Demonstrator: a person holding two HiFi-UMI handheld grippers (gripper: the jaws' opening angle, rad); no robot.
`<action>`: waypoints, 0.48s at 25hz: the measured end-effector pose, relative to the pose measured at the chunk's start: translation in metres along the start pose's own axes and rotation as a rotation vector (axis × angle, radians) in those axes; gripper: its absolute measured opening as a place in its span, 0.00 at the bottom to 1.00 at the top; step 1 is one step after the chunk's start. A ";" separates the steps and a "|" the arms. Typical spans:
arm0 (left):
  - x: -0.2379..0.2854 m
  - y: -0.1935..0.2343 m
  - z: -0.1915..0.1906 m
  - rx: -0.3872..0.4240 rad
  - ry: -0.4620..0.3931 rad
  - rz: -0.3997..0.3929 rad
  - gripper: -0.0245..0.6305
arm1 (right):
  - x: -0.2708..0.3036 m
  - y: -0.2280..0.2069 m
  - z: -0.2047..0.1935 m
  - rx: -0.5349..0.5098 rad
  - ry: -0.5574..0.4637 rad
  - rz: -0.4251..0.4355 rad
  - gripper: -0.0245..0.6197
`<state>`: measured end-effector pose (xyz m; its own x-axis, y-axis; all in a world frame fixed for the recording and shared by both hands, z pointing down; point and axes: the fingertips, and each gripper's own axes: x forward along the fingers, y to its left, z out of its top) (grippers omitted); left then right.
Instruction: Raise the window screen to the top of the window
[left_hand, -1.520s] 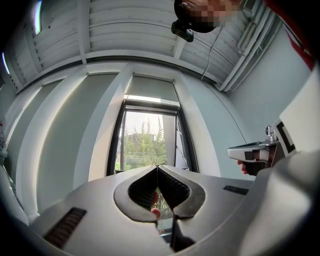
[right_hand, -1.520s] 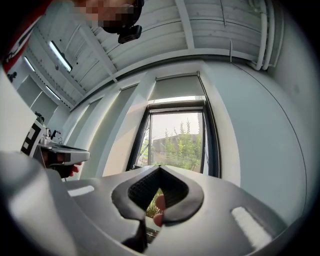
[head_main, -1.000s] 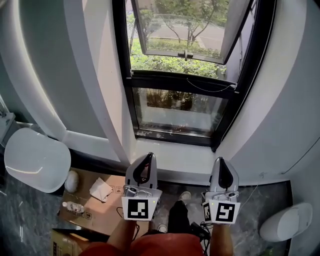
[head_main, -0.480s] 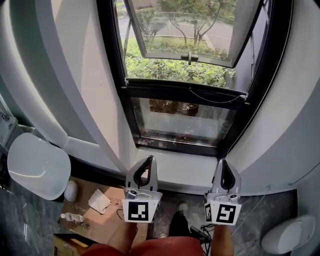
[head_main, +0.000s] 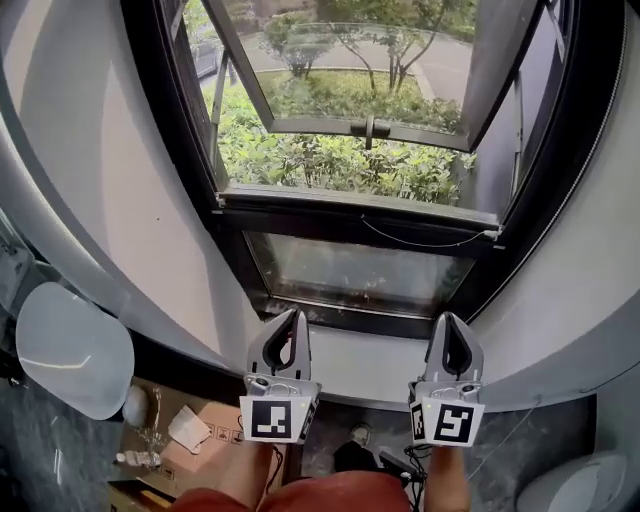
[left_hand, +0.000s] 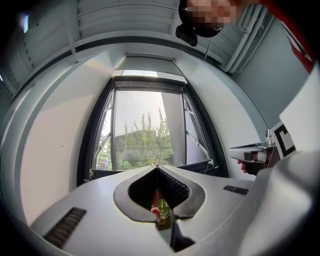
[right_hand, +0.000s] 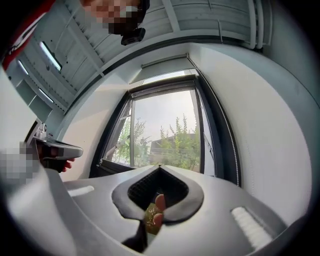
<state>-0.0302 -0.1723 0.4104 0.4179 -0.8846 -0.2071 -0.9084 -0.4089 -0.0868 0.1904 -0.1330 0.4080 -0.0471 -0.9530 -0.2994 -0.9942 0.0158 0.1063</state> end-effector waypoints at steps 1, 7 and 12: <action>0.011 -0.002 0.000 0.001 -0.003 -0.001 0.05 | 0.009 -0.008 -0.003 0.002 0.000 -0.002 0.05; 0.062 -0.006 -0.004 0.011 -0.006 0.002 0.05 | 0.049 -0.034 -0.016 0.013 0.000 0.003 0.05; 0.093 0.004 -0.003 0.025 0.017 0.006 0.05 | 0.076 -0.038 -0.023 0.023 0.003 -0.005 0.05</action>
<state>0.0048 -0.2572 0.3935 0.4125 -0.8906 -0.1913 -0.9107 -0.3982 -0.1098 0.2272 -0.2134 0.4031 -0.0416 -0.9538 -0.2975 -0.9964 0.0177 0.0827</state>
